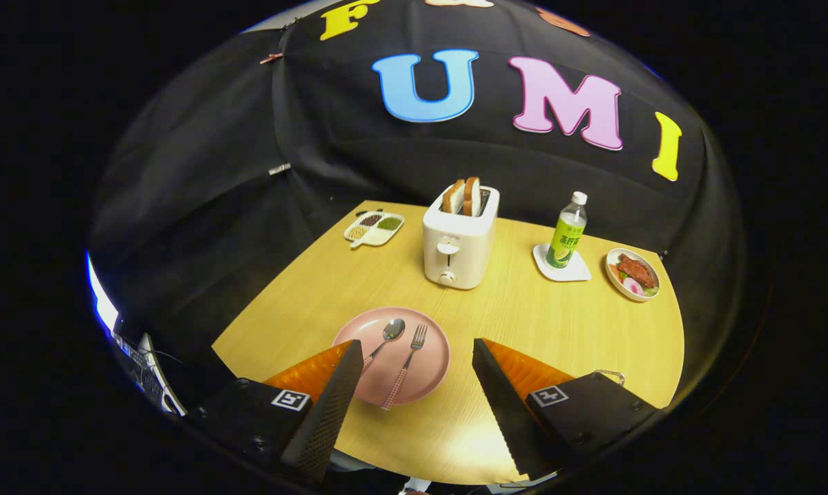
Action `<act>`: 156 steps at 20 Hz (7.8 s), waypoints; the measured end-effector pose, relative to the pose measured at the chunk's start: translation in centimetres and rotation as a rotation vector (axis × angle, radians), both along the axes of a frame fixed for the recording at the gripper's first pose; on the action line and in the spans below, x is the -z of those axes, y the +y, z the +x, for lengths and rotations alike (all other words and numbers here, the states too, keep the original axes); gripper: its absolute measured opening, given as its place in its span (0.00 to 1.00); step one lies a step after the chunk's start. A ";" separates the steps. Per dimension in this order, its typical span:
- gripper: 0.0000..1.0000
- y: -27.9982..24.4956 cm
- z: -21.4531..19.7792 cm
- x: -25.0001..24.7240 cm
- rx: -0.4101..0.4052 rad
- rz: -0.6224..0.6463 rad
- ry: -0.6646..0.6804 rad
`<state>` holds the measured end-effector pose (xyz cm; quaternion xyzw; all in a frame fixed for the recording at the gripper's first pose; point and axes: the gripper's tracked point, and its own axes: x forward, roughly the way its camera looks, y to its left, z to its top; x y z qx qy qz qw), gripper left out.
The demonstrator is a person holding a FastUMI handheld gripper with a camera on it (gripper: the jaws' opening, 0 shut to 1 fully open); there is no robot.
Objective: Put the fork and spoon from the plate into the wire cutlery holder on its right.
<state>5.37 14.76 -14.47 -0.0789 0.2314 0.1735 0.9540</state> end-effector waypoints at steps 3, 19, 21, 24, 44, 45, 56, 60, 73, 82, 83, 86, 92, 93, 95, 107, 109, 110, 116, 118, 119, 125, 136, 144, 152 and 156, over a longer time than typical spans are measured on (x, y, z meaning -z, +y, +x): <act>1.00 1.5 1.0 4.5 -0.010 -0.061 0.121; 0.61 2.8 3.3 18.5 0.110 -0.192 0.482; 0.44 2.8 2.9 19.1 0.128 -0.169 0.528; 0.34 2.7 3.0 18.7 0.149 -0.156 0.541; 0.12 -11.3 -2.7 7.2 0.115 -0.037 0.536; 0.12 -12.9 -3.5 6.6 0.115 -0.043 0.549; 0.12 -26.7 -10.2 5.0 0.123 -0.217 0.759; 0.12 -28.3 -10.7 5.6 0.129 -0.230 0.867; 0.12 -30.3 -7.5 5.9 0.099 -0.384 1.139; 0.16 -29.7 -4.9 7.4 0.153 -0.365 1.241; 0.17 -29.6 -4.8 7.2 0.153 -0.363 1.239; 0.39 -29.1 -4.1 6.8 0.139 -0.349 1.187; 0.96 -27.0 -3.3 3.6 0.094 -0.244 1.063; 1.00 -26.9 -3.3 2.9 0.094 -0.231 1.040; 0.99 -26.5 -2.9 1.6 0.095 -0.193 0.981; 0.99 -21.6 -1.6 -4.9 0.145 0.049 0.627; 1.00 -20.0 -1.1 -4.6 0.158 0.061 0.563; 0.99 -19.1 -0.7 -4.4 0.165 0.067 0.529; 0.99 -10.9 0.0 -1.5 0.109 0.051 0.420; 0.99 -7.8 0.4 -0.1 0.085 0.034 0.383; 0.99 -6.1 0.6 0.8 0.071 0.027 0.368; 1.00 1.7 2.0 7.7 0.023 -0.033 0.336; 0.92 4.5 3.1 18.2 0.063 -0.197 0.426; 0.55 5.2 3.8 19.6 0.096 -0.190 0.451; 0.16 5.5 3.9 19.6 0.067 -0.182 0.464; 0.12 5.3 3.5 19.4 0.040 -0.134 0.496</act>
